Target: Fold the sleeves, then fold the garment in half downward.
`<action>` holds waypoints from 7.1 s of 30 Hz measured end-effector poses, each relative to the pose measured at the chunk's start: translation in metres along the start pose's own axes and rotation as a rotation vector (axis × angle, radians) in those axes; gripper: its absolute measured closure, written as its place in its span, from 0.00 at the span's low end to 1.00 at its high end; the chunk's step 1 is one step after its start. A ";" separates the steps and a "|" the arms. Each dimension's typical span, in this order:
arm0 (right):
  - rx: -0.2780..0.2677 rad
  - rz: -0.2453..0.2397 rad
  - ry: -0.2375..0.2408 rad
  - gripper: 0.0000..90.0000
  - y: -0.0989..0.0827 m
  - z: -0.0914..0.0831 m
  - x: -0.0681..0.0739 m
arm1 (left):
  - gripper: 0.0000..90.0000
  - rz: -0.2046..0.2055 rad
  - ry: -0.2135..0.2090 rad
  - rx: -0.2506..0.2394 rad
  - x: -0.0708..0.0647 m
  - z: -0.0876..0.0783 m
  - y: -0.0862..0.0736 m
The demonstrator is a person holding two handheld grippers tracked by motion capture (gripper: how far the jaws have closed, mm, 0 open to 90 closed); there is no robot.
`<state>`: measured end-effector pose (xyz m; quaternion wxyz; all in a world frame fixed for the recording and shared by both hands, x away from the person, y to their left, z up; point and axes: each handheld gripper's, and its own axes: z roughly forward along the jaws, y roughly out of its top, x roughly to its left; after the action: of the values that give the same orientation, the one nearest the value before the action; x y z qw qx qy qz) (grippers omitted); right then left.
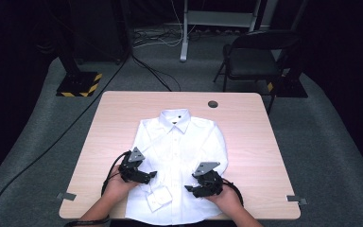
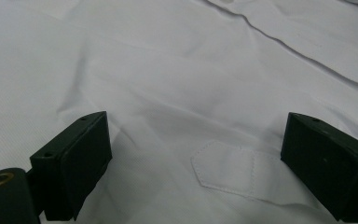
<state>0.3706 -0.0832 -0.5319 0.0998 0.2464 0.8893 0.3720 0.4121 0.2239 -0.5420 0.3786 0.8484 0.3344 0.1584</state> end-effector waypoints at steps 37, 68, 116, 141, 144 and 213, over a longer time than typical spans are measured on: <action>-0.028 -0.066 0.086 0.31 0.009 -0.010 0.039 | 0.09 0.004 0.004 0.002 0.000 0.000 0.000; 0.007 0.035 -0.067 0.25 -0.011 -0.007 -0.003 | 0.09 0.004 0.008 0.003 -0.001 0.000 0.000; -0.043 0.140 -0.279 0.22 -0.028 -0.038 -0.049 | 0.14 -0.050 -0.010 -0.037 0.008 -0.014 0.008; -0.093 0.179 -0.288 0.24 -0.014 -0.048 -0.053 | 0.18 -0.069 0.010 -0.063 0.020 -0.024 0.013; -0.104 0.201 -0.286 0.26 -0.012 -0.049 -0.053 | 0.20 -0.070 0.002 -0.051 0.019 -0.022 0.013; 0.016 0.267 -0.301 0.36 0.003 -0.003 -0.049 | 0.20 -0.039 0.042 0.047 0.011 0.008 0.018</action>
<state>0.4130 -0.1088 -0.5280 0.1793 0.4159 0.8266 0.3340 0.4321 0.2182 -0.5344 0.3548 0.8467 0.3624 0.1607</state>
